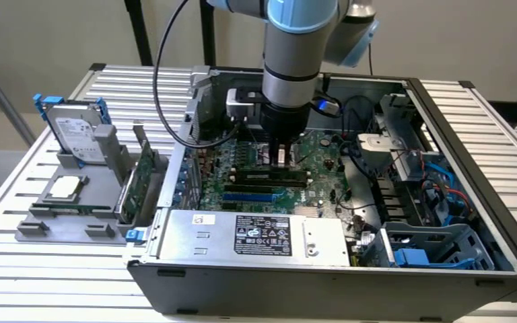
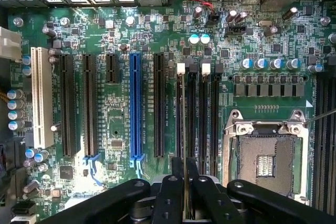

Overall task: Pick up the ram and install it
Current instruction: 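Insert the ram into the slot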

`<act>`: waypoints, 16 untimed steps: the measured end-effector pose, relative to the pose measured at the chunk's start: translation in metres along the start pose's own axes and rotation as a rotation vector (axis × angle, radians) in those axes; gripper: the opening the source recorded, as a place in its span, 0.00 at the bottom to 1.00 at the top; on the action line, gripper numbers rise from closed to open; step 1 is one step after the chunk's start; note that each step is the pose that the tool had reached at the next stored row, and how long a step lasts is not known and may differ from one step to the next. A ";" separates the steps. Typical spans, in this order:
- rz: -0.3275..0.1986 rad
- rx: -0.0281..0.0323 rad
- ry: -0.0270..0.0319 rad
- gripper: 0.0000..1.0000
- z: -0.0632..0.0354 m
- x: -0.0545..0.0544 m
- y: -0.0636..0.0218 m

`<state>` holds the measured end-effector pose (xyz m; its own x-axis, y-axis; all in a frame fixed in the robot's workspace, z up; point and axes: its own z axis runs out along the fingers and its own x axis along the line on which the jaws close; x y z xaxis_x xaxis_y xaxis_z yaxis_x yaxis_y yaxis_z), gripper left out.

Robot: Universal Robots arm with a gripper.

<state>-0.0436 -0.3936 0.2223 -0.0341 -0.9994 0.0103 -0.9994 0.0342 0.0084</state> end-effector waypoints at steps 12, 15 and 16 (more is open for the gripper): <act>0.000 -0.0001 0.0001 1.00 0.0002 0.000 0.0000; 0.000 -0.0003 0.0001 1.00 -0.0061 0.000 0.0001; 0.000 -0.0003 0.0001 1.00 -0.0085 0.000 0.0001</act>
<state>-0.0436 -0.3936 0.2308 -0.0342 -0.9994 0.0103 -0.9994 0.0343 0.0087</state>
